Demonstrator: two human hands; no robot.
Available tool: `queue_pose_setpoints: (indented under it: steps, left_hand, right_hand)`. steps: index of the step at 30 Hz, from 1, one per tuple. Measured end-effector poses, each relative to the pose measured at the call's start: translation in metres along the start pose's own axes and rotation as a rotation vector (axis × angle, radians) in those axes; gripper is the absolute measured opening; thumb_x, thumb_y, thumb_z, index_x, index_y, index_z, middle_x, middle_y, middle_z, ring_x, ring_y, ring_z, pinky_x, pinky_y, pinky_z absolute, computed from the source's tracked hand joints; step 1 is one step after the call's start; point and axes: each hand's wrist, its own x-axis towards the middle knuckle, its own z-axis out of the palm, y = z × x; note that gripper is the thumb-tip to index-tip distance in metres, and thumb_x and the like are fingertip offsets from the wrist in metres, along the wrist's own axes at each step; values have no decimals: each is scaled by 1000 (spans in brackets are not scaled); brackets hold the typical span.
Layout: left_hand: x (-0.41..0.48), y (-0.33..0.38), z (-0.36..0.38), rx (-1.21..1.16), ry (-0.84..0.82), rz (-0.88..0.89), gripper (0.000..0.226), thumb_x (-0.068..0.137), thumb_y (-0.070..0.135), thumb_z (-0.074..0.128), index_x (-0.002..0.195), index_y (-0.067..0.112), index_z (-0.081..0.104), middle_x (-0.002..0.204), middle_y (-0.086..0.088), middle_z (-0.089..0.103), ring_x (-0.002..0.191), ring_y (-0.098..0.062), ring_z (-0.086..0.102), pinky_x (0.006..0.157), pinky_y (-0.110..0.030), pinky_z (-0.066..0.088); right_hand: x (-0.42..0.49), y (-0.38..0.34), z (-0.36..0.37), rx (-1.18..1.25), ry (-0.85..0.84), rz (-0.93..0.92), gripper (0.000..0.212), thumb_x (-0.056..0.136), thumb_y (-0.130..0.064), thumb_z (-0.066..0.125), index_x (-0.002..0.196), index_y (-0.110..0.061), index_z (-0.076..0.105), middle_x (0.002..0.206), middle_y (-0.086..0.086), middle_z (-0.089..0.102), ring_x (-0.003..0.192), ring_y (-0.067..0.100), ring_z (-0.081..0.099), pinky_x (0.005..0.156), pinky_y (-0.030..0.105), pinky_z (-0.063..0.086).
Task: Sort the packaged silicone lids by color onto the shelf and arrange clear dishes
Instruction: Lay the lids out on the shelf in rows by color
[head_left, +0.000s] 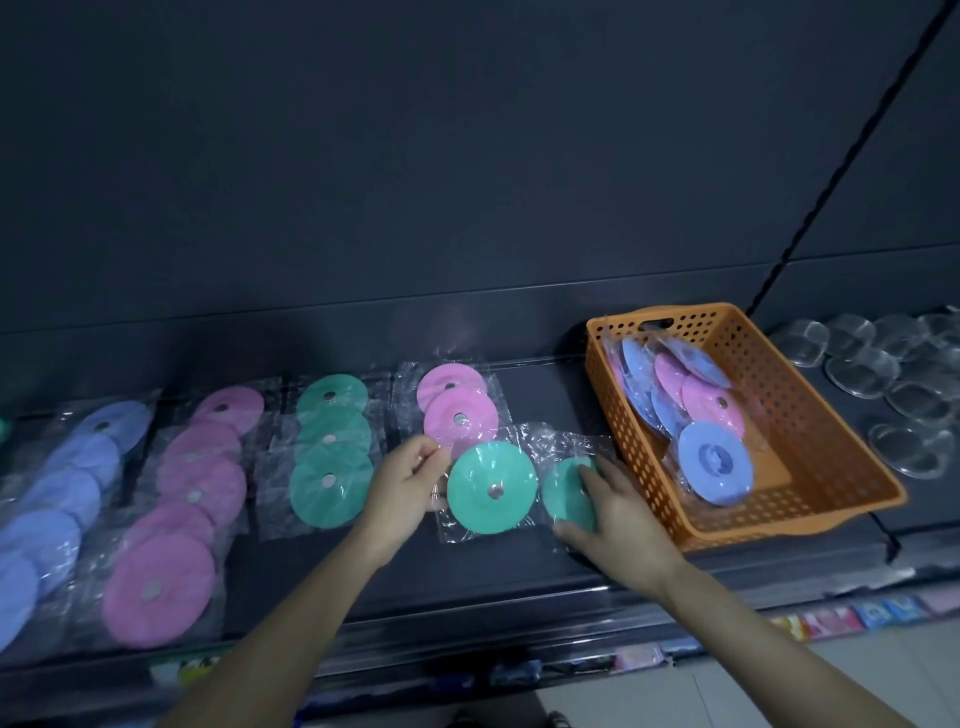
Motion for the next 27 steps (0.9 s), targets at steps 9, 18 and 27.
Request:
queue_pose_setpoints:
  steps: [9, 18, 27]
  left_hand:
    - [-2, -3, 1, -173, 49, -136, 8, 95, 13, 53, 93, 8, 59, 95, -11, 64, 73, -15, 64, 63, -27, 57]
    - [-2, -4, 16, -297, 5, -245, 37, 88, -8, 57, 115, 17, 51, 107, -10, 62, 93, -24, 66, 79, -35, 57]
    - [-2, 0, 35, -283, 32, -261, 15, 100, 9, 41, 106, 10, 55, 100, -14, 68, 80, -27, 67, 74, -39, 59]
  right_hand:
    - [3, -5, -2, -269, 84, -43, 76, 83, -50, 55, 143, -14, 26, 135, 14, 46, 114, 32, 54, 91, 32, 45]
    - [3, -16, -16, 4, 305, 16, 44, 95, -50, 37, 112, -12, 51, 91, 15, 67, 86, 37, 64, 63, 32, 38]
    - [-5, -37, 3, 271, -9, 18, 31, 98, -28, 39, 100, -10, 64, 87, 9, 65, 76, 25, 63, 73, 37, 53]
